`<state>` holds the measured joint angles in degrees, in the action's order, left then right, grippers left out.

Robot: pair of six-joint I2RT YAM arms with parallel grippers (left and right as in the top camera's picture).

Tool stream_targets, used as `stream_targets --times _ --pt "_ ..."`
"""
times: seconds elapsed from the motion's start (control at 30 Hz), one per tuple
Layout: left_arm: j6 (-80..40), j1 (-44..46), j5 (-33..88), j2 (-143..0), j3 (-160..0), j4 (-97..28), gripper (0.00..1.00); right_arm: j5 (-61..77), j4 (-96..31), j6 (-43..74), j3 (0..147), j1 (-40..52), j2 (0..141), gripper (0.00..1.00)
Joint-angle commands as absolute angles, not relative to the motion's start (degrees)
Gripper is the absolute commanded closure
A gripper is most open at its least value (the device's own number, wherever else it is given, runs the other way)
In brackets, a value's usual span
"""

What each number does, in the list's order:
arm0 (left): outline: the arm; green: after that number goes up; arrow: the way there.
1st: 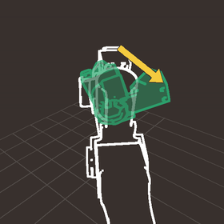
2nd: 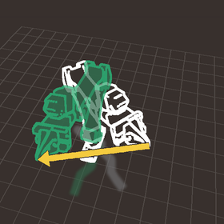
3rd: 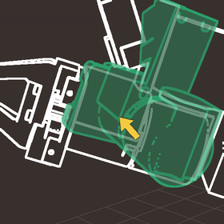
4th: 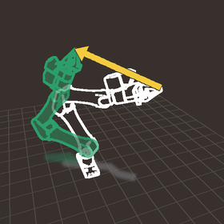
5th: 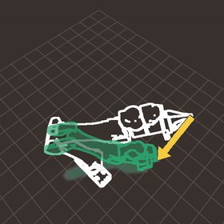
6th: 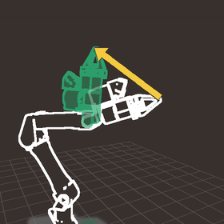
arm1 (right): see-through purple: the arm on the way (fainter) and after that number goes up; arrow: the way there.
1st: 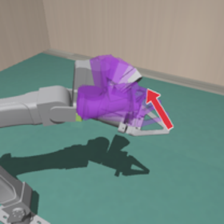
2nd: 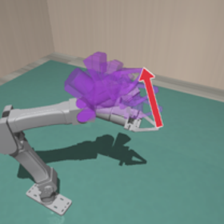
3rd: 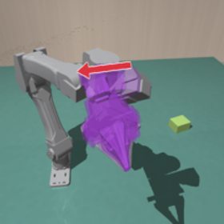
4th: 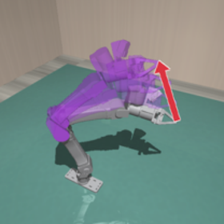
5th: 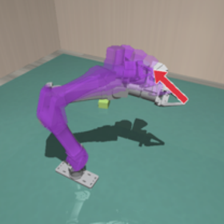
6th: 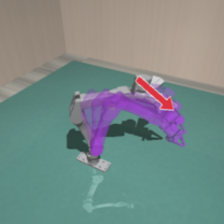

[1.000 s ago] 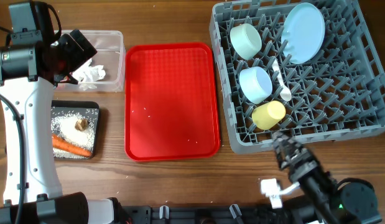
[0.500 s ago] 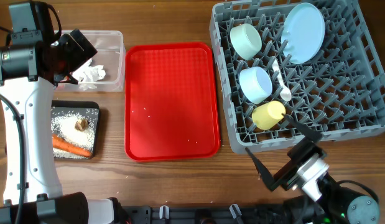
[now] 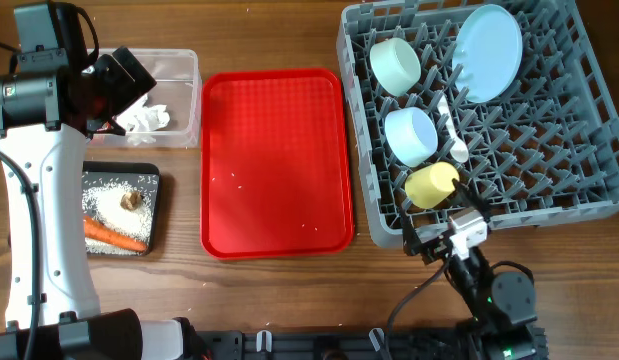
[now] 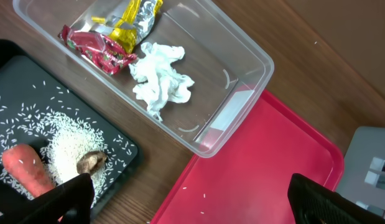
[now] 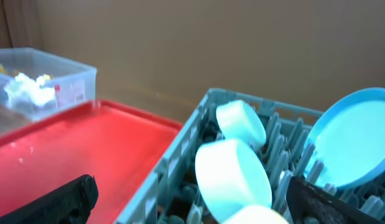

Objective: Sort waste into correct bins and load items into the dishwasher rack

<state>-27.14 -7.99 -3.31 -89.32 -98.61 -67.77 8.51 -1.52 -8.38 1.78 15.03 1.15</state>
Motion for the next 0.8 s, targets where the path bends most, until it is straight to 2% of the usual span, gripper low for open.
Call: stream_targets --times 0.0,0.53,0.63,0.67,0.77 --pt "-27.46 -8.12 -3.27 -89.38 -98.50 -67.77 0.00 4.89 -1.34 -10.52 1.08 14.55 0.21 0.00" --pt "-27.27 -8.12 -4.01 -89.36 -98.50 -68.49 0.00 4.89 -1.34 -10.48 1.08 14.55 0.21 0.00" --pt "-22.72 -5.74 -1.48 -89.62 -94.37 -53.54 0.00 4.89 -1.34 -10.50 1.08 14.55 0.21 0.00" --pt "-14.24 -2.85 2.92 -89.47 -89.19 -39.16 0.00 4.89 -1.34 -10.50 1.08 14.55 0.21 0.00" --pt "-10.68 1.02 3.31 -86.87 -76.12 -22.17 0.00 4.89 -1.37 -10.50 1.08 14.55 0.23 0.00"
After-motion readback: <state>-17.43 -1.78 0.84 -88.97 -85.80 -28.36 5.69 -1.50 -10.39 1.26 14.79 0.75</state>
